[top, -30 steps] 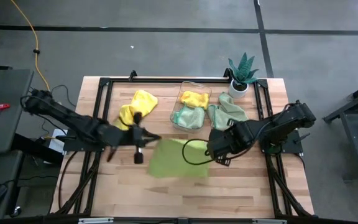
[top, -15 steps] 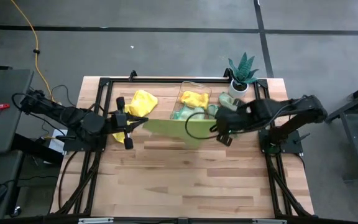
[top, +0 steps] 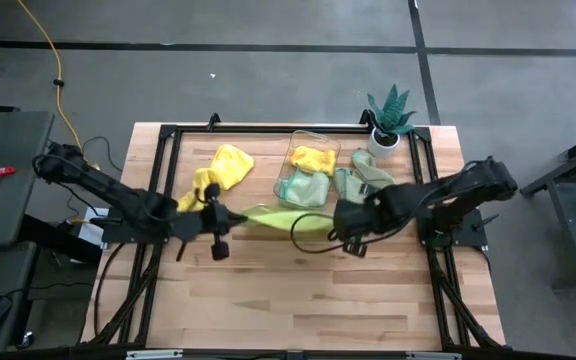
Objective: Fold microfiber towels
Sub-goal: Fold the green towel
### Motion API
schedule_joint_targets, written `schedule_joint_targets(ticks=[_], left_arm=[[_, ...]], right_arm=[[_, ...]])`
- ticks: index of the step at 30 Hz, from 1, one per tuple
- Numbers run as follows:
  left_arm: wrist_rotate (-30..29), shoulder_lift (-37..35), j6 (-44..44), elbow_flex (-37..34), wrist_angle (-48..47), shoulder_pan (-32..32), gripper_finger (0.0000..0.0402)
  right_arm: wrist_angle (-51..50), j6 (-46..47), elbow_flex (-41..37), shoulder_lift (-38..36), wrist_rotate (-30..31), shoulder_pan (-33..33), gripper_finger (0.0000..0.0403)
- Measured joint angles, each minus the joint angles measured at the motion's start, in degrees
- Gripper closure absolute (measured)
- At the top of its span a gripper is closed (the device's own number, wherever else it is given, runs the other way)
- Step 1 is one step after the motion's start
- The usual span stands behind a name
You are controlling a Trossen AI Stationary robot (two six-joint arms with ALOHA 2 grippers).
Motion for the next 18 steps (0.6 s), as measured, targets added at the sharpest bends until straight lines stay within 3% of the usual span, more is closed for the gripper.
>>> schedule_joint_targets(ticks=[9, 18], left_arm=[[2.11, 9.46, -17.48, -2.51, 3.03, -8.83, 0.0401], [2.27, 20.93, -32.32, -3.00, 10.44, -17.06, 0.0401]], right_arm=[[20.74, 8.60, -13.18, 1.17, -5.94, 5.37, 0.0403], [30.10, 16.37, -19.30, 1.13, -6.36, 10.24, 0.0403]])
